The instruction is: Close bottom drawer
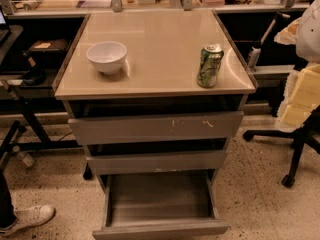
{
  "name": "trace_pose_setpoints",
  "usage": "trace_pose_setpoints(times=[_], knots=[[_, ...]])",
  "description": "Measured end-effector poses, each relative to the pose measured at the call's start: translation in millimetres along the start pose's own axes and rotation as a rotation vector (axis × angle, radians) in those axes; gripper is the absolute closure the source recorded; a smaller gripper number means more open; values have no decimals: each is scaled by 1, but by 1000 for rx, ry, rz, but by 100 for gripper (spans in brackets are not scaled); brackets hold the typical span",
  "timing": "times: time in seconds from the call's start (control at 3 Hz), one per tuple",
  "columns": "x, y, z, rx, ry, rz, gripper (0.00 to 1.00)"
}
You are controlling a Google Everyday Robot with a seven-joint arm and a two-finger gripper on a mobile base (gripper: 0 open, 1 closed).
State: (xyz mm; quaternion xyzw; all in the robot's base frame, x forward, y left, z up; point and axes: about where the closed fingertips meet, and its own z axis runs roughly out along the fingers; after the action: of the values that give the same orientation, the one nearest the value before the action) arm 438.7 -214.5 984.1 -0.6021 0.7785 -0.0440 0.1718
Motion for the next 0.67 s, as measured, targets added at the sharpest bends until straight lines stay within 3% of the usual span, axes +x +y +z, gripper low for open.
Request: trace_pose_setpoints(times=[0.33, 0.67], knots=[[0, 0, 0, 0, 0, 0, 0], [0, 0, 0, 0, 0, 0, 19]])
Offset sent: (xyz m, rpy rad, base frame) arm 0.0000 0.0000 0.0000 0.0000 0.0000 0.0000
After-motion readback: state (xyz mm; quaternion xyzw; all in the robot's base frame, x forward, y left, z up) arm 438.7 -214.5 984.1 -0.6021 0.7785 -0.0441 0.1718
